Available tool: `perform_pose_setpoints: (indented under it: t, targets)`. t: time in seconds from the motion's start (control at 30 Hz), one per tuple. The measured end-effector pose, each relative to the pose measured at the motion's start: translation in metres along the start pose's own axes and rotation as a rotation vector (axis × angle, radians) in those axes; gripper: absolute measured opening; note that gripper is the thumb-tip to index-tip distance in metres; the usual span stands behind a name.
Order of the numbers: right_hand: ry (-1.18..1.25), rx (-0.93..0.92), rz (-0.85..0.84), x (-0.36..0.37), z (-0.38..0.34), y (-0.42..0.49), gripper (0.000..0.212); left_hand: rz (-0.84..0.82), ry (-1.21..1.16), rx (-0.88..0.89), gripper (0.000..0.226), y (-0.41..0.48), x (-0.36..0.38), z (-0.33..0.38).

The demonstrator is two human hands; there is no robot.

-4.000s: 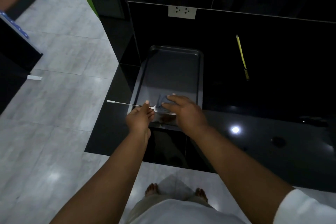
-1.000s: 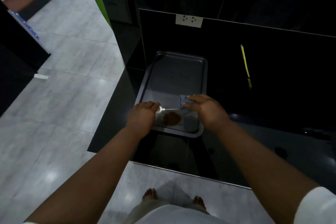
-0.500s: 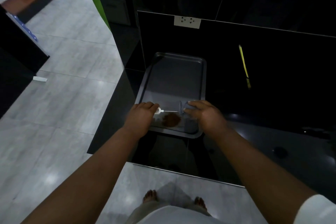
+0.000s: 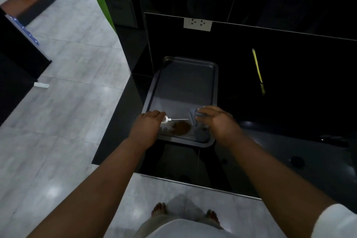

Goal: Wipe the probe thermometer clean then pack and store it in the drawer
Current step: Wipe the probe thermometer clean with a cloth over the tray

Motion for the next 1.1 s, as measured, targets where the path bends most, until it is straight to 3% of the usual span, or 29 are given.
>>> perform_pose_setpoints:
  t: [0.1,0.2,0.23,0.3,0.33,0.4,0.47,0.57,0.73,0.9,1.1]
  targets:
    - [0.011,-0.14,-0.029,0.017,-0.028,0.002,0.035,-0.015,0.003,0.023,0.055,0.004,0.003,0.013]
    - [-0.046,-0.296,-0.077,0.035,-0.045,-0.003,0.024,-0.024,0.013,0.043,0.063,0.006,0.006,0.019]
    - [-0.024,-0.263,-0.067,0.035,-0.036,-0.003,0.026,-0.026,0.01,0.043,0.062,0.005,0.006,0.018]
    - [0.074,-0.099,-0.046,0.029,-0.008,-0.008,0.057,-0.028,0.012,0.03,0.057,0.002,0.006,0.009]
    - [0.009,-0.058,-0.011,0.025,0.007,-0.011,0.069,-0.027,0.023,0.015,0.054,0.001,0.006,0.003]
    - [-0.132,-0.009,0.012,0.017,0.032,-0.015,0.056,-0.026,0.036,-0.024,0.047,0.0,0.006,-0.007]
    - [-0.092,0.098,0.008,0.001,0.047,-0.02,0.032,-0.035,0.036,-0.062,0.043,0.001,0.006,-0.011]
    - [-0.09,0.007,0.107,-0.01,0.051,-0.025,0.047,-0.037,0.022,-0.106,0.046,0.005,0.008,-0.008]
    - [-0.032,0.173,0.24,-0.017,0.075,-0.057,0.061,-0.034,-0.072,-0.206,0.043,0.017,0.017,0.012]
    - [-0.062,0.4,0.193,-0.013,0.12,-0.107,0.058,-0.062,-0.293,-0.264,0.023,0.031,0.028,0.065]
    - [-0.154,0.604,0.206,-0.024,0.152,-0.154,0.042,-0.254,-0.342,-0.244,0.031,0.043,0.055,0.152]
Point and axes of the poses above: each hand's wrist, its own y-axis towards the middle knuckle, its own x-axis out of the palm, z = x × y, the point moved 7 cm from there along y, towards the middle knuckle, and after that the axes turned 2 degrees about z, right-handed, at the moved point
